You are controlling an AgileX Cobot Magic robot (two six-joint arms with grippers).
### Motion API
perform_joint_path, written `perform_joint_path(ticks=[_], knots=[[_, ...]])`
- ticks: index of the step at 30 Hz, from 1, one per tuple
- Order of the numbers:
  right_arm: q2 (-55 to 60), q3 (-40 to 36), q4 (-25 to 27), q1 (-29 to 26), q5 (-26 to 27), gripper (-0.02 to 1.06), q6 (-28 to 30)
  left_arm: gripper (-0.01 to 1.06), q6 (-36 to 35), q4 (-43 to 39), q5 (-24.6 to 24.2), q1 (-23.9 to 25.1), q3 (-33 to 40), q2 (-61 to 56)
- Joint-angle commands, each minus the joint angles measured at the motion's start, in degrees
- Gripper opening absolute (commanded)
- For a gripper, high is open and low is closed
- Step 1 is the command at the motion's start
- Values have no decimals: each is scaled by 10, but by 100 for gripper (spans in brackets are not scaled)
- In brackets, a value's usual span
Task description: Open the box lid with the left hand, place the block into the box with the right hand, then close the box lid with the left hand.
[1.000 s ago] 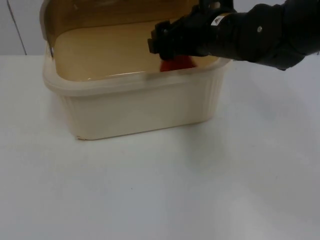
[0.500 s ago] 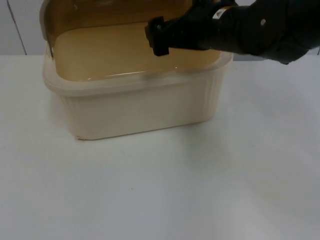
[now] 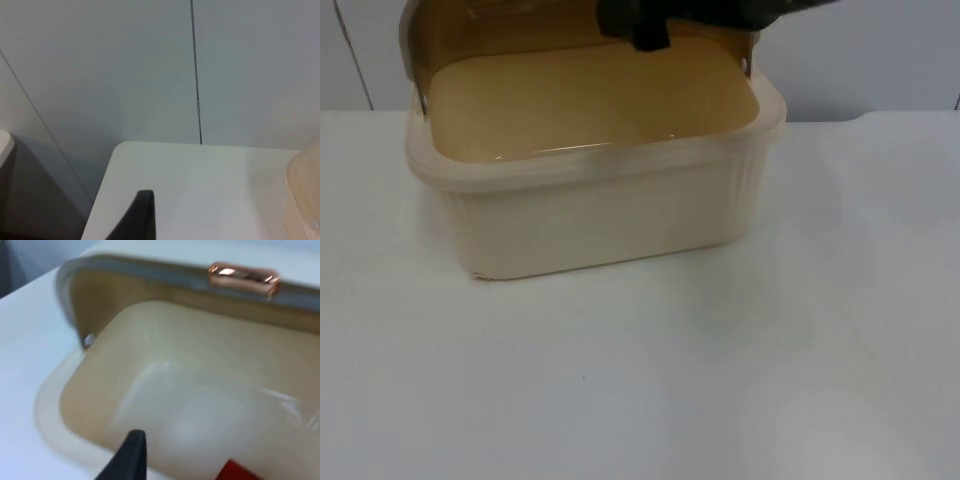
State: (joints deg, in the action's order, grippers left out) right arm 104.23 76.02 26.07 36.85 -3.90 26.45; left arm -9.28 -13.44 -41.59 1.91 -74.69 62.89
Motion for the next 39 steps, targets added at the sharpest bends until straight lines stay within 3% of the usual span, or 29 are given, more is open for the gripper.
perform_joint_path(ticks=[1,8,12,18,21,25,27,35,39], knots=[[-19,4,0,-2,-45,105,-3,105,1,-3,-1,1,1,1],[-57,4,-5,-3,-113,105,-4,105,1,-3,-1,1,1,1],[-80,4,-9,-20,-153,105,-41,105,1,-3,-1,1,1,1],[-141,4,-93,-97,-233,105,-125,105,1,0,1,1,1,1],[-189,4,-172,-152,-269,105,-171,105,1,1,4,1,1,1],[-226,4,-205,-206,-318,105,-176,105,1,1,8,1,1,1],[-253,4,-217,-266,-352,105,-178,105,1,2,20,1,1,1],[-316,4,-241,-356,-368,105,-186,105,1,8,36,1,1,1],[-364,4,-343,-371,-392,105,-242,105,1,8,36,1,1,1]])
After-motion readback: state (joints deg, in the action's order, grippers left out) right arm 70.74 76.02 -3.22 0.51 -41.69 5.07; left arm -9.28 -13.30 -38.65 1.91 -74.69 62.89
